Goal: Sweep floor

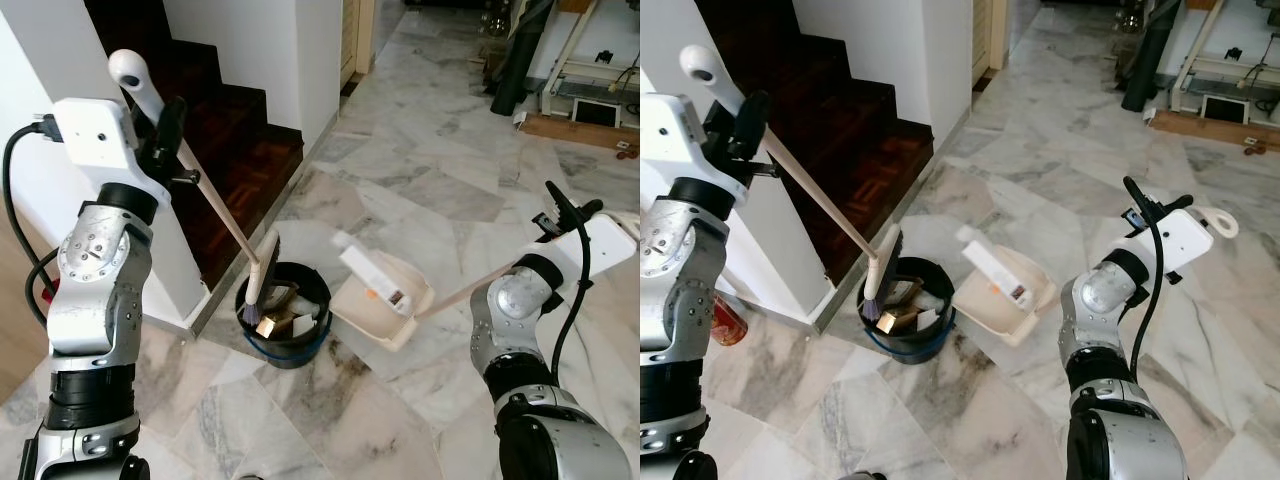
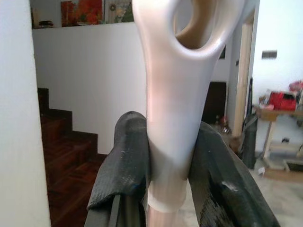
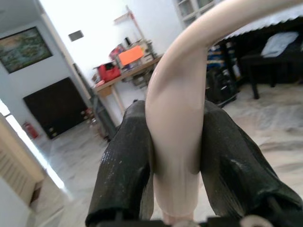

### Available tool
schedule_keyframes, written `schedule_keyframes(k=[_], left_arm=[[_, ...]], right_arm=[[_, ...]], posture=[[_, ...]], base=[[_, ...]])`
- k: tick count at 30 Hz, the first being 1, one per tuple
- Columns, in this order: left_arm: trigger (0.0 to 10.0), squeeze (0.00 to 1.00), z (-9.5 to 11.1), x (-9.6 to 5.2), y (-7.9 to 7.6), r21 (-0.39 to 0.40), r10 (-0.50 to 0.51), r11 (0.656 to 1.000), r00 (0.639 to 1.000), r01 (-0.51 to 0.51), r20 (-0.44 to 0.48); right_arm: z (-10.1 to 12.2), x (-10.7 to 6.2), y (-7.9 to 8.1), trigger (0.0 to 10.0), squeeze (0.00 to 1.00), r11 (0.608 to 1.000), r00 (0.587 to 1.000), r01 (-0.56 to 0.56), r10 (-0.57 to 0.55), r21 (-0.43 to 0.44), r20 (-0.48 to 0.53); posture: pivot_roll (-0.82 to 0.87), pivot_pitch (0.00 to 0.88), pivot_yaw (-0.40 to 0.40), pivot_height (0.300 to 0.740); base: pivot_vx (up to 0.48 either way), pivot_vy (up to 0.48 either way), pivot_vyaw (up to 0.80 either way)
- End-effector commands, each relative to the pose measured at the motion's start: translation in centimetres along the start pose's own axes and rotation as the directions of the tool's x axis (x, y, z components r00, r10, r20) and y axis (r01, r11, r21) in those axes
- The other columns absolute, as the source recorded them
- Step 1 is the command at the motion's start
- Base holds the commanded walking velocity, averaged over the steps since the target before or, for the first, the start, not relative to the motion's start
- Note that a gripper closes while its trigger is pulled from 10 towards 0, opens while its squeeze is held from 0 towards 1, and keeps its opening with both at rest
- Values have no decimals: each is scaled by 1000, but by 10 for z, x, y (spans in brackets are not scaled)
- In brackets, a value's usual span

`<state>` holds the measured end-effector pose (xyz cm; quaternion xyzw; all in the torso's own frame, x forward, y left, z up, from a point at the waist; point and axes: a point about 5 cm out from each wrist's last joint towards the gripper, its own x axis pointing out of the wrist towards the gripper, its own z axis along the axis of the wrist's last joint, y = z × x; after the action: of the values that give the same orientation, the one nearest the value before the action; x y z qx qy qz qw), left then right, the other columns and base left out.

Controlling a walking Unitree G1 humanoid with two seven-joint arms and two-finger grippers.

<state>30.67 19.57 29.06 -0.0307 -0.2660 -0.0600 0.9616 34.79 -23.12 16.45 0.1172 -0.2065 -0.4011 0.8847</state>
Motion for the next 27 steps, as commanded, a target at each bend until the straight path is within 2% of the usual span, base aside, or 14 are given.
schedule_keyframes(k=[1, 9, 20, 22, 27], left_arm=[[10000, 0, 17, -1, -1, -68, -10, 998, 997, 15, 70], [10000, 0, 38, 7, 11, -87, 32, 996, 991, -21, 128], [10000, 0, 36, 5, 19, -76, 70, 995, 991, -62, 111], [10000, 0, 38, 5, 20, -50, 88, 995, 988, -82, 126], [10000, 0, 49, 4, 32, -47, 156, 988, 973, -150, 171]], right_arm=[[18, 6, 15, 10000, 0, 991, 1000, 2, -6, 132, 29], [21, 10, 18, 10000, 0, 982, 1000, 2, -4, 188, 9], [25, 16, 15, 10000, 0, 978, 999, 28, -32, 209, 12], [28, 18, 16, 10000, 0, 976, 999, 31, -35, 218, 18], [38, 22, 18, 10000, 0, 969, 997, 46, -59, 243, 49]], posture=[[187, 0, 14, 740], [195, 0, 15, 740], [195, 0, 21, 740], [194, 0, 21, 740], [195, 0, 29, 740]], base=[[0, 0, 0], [0, 0, 0], [0, 0, 0], [0, 0, 0], [0, 0, 0]])
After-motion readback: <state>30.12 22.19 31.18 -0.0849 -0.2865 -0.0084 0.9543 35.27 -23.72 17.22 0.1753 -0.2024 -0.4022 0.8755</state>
